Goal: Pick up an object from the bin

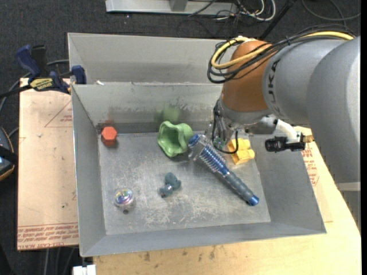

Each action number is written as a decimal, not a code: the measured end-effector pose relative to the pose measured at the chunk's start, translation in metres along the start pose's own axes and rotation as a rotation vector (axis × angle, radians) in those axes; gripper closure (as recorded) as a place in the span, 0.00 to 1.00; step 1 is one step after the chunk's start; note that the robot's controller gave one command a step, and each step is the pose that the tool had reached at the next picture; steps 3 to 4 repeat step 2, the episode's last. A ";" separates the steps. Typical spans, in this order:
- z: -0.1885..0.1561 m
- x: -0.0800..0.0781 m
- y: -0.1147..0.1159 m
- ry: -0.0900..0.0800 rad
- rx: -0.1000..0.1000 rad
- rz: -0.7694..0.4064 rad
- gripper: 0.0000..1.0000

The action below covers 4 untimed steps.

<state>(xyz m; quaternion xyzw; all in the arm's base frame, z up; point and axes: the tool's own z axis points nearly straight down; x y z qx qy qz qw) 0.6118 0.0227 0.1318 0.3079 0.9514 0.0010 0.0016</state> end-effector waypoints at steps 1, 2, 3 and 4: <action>-0.040 0.000 0.001 -0.001 0.000 -0.003 1.00; -0.063 -0.001 0.002 0.000 0.000 -0.006 1.00; -0.063 -0.001 0.002 0.000 0.000 -0.006 1.00; -0.063 -0.001 0.002 0.000 0.000 -0.006 1.00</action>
Offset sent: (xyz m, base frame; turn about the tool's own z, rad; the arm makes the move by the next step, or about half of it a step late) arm 0.0000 0.0000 0.0389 0.0000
